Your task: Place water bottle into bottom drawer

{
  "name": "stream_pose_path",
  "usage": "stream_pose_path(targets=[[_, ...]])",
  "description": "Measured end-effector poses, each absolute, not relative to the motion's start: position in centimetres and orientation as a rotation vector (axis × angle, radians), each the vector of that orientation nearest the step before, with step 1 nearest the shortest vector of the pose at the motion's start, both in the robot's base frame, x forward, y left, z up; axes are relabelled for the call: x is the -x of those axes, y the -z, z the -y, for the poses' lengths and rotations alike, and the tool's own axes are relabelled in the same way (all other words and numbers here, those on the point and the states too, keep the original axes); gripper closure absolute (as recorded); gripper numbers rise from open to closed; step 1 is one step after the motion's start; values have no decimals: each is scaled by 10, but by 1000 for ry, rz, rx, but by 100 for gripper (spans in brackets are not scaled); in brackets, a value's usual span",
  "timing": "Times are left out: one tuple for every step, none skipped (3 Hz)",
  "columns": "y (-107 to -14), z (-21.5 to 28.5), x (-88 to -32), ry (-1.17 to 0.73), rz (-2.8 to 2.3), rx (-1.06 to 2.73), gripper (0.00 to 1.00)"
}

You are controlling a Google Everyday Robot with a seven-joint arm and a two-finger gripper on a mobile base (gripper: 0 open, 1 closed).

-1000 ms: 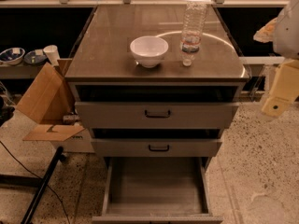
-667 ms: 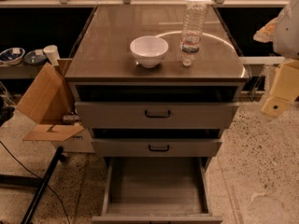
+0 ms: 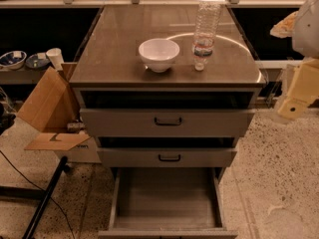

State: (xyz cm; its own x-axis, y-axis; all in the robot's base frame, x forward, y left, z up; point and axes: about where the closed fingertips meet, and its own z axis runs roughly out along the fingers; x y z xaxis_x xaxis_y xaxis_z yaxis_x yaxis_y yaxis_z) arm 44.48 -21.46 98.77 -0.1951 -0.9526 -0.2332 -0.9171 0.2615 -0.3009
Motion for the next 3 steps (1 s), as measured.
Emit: stream_pose_path(targets=[[-996, 215, -465, 112, -2142, 1690, 0], [-1001, 218, -498, 74, -2131, 1678, 0], [-1008, 222, -536, 47, -2117, 1671, 0]])
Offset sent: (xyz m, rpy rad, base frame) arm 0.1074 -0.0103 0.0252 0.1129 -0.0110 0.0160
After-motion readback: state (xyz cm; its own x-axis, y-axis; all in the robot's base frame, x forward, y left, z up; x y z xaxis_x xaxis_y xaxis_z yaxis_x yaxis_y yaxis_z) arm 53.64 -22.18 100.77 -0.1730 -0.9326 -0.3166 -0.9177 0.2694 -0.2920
